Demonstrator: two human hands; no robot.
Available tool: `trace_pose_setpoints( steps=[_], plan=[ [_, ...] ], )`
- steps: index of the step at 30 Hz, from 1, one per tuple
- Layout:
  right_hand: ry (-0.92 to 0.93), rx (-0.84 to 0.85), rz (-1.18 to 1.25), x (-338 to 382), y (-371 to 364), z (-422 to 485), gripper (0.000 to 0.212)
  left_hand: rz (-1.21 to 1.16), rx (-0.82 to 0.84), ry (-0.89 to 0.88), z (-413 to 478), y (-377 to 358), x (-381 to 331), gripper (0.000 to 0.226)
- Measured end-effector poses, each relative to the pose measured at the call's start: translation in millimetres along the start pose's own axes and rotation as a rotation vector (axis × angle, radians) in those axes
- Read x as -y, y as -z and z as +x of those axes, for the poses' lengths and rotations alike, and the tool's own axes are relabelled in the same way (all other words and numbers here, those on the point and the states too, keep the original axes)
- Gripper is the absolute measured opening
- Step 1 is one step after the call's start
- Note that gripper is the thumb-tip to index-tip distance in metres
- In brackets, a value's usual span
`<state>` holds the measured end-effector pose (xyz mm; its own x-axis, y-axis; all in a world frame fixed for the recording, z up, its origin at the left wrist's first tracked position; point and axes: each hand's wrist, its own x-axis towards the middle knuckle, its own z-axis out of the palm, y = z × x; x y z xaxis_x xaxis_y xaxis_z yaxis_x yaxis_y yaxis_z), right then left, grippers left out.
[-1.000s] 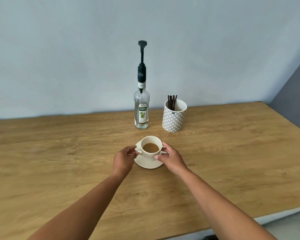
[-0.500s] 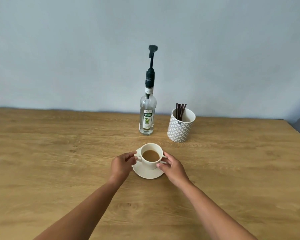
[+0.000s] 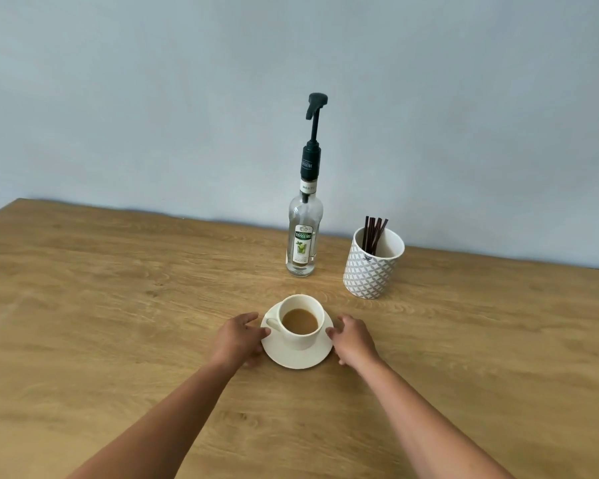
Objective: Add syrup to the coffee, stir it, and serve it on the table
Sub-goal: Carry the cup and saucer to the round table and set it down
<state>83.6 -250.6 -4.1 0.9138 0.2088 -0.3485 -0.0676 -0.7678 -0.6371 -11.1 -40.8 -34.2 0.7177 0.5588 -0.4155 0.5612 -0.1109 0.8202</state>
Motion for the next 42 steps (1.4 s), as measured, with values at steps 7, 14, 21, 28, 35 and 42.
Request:
trace_pose_setpoints(
  steps=[7,14,21,28,35,42],
  plan=[
    [0.023,0.017,-0.196,9,-10,10,0.039,-0.001,-0.03,0.014,-4,-9,-6,0.039],
    [0.077,0.029,-0.208,5,-12,17,0.032,0.018,-0.078,0.026,-13,-15,-14,0.04],
    [0.164,0.07,-0.023,-5,-11,21,0.028,-0.197,-0.111,0.102,-19,-18,-13,0.042],
    [0.171,0.138,0.241,-2,-23,16,0.034,-0.473,-0.147,0.149,-36,-6,0,0.042],
    [0.218,0.25,0.363,13,-53,5,0.044,-0.583,-0.28,0.166,-65,20,30,0.04],
    [0.36,0.391,0.333,50,-91,-29,0.044,-0.652,-0.442,0.18,-112,66,65,0.036]
  ],
)
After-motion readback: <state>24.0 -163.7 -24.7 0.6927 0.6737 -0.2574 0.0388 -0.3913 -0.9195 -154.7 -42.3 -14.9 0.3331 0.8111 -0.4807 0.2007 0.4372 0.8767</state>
